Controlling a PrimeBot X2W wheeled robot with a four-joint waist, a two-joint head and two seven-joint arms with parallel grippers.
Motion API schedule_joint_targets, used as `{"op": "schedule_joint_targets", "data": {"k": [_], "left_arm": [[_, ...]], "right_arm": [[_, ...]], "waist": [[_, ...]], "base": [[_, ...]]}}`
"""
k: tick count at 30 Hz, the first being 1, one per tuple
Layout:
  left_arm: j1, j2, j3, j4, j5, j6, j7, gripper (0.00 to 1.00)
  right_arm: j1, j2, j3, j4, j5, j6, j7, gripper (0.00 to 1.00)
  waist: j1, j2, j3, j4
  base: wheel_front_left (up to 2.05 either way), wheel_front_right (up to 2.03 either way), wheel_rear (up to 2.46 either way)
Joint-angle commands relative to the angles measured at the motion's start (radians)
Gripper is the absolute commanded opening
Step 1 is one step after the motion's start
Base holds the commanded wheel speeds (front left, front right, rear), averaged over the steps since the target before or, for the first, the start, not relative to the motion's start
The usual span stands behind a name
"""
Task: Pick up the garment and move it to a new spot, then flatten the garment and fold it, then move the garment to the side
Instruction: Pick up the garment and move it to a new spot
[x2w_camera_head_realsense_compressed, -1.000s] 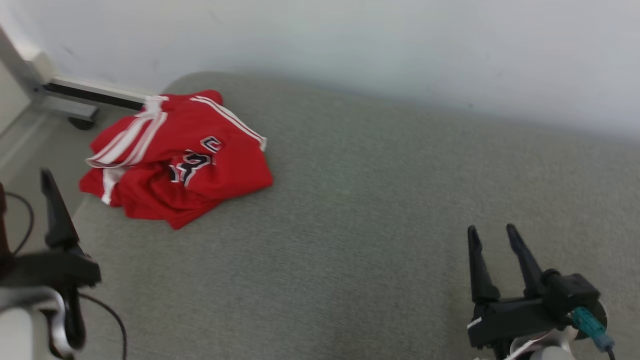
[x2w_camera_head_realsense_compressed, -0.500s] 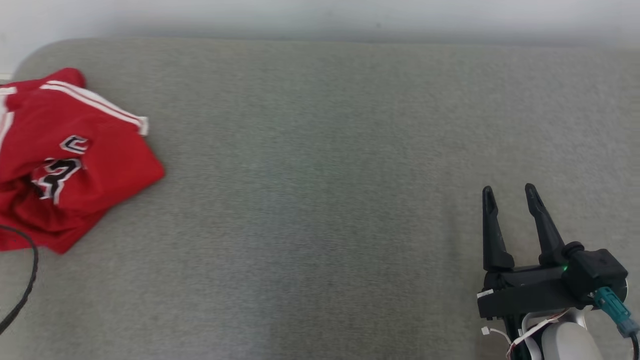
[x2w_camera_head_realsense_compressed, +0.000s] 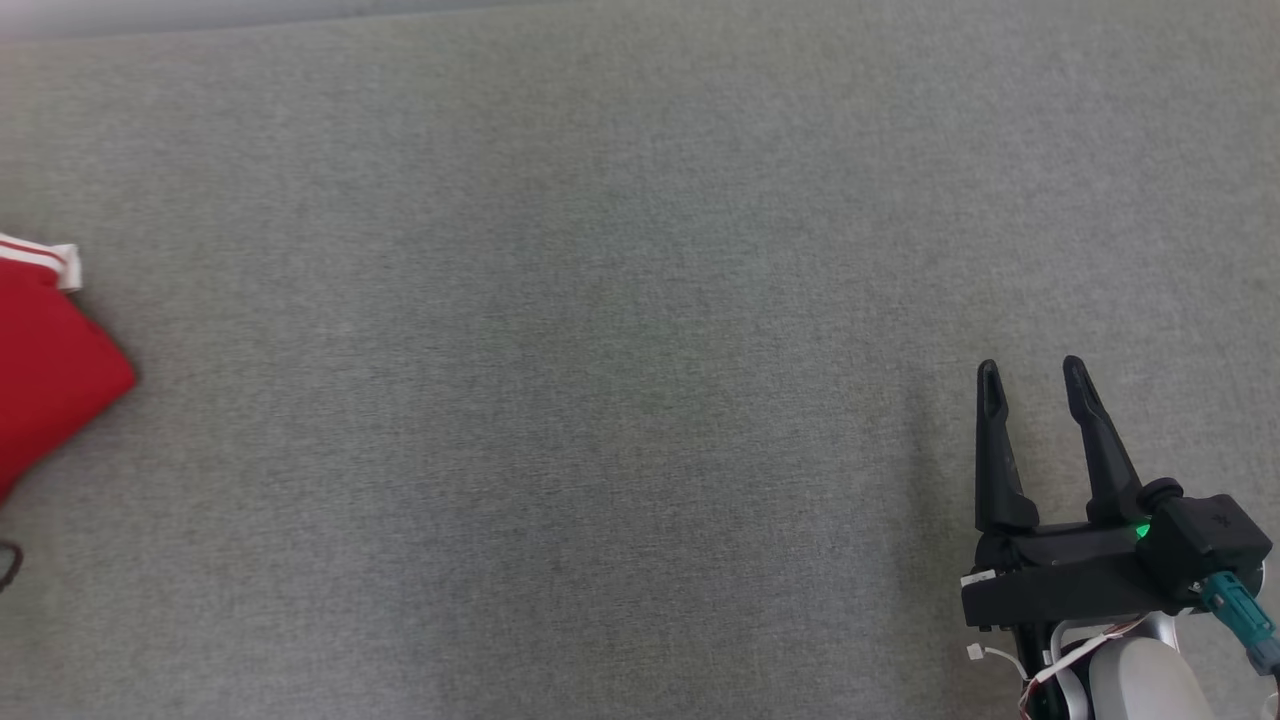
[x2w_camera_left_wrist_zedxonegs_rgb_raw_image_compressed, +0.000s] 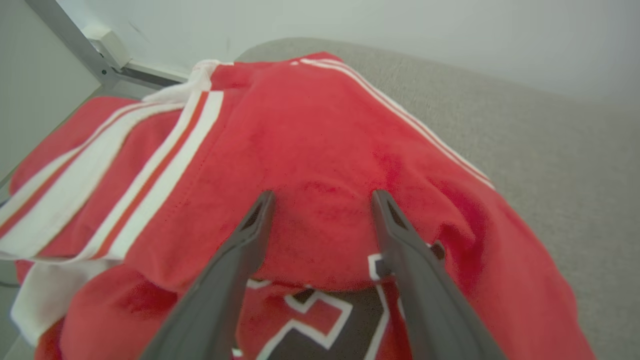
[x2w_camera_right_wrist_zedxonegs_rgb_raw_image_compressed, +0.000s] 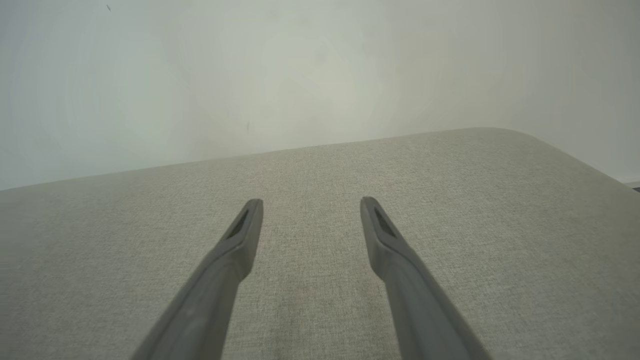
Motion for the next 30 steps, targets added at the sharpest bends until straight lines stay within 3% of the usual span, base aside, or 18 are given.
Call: {"op": "schedule_joint_targets", "data": {"k": [1, 7, 8, 9, 10, 24, 30], "left_arm": [[-0.003, 0.011, -0.007, 0.027, 0.01, -0.002, 0.022, 1.0], [-0.049, 0.024, -0.037, 0.144, 0.009, -0.004, 0.101, 1.0], [-0.051, 0.026, -0.044, 0.156, 0.017, 0.0, 0.094, 0.92], [-0.055, 0.027, -0.053, 0.162, 0.027, 0.003, 0.082, 0.39], [-0.06, 0.023, -0.056, 0.171, 0.027, 0.004, 0.076, 0.0], [-0.18, 0.022, -0.118, 0.08, 0.065, -0.006, -0.297, 0.0], [-0.232, 0.002, -0.174, -0.053, 0.065, -0.005, -0.356, 0.0]], "right_arm": [[-0.005, 0.002, 0.003, -0.001, 0.006, -0.002, -0.008, 1.0], [-0.009, 0.002, 0.001, 0.001, 0.003, -0.002, -0.007, 1.0], [-0.009, 0.002, 0.001, 0.002, 0.002, -0.002, -0.007, 1.0], [-0.008, 0.002, 0.001, 0.001, 0.001, -0.002, -0.006, 1.0], [-0.007, 0.002, -0.001, 0.001, -0.001, -0.002, -0.006, 1.0], [0.012, 0.002, 0.0, 0.045, 0.012, -0.002, -0.017, 1.0], [0.024, 0.002, 0.005, 0.086, 0.024, -0.002, -0.028, 1.0]], "waist": [[-0.0002, -0.0002, 0.02, -0.02], [-0.0002, -0.0002, 0.023, -0.026], [-0.0002, -0.0002, 0.022, -0.026], [-0.0002, -0.0002, 0.021, -0.025], [-0.0002, -0.0002, 0.018, -0.023], [-0.0002, -0.0002, -0.089, 0.027], [-0.0002, -0.0002, -0.139, 0.029]], "base": [[0.0, 0.0, 0.0], [0.0, 0.0, 0.0], [0.0, 0.0, 0.0], [0.0, 0.0, 0.0], [0.0, 0.0, 0.0], [0.0, 0.0, 0.0], [0.0, 0.0, 0.0]]}}
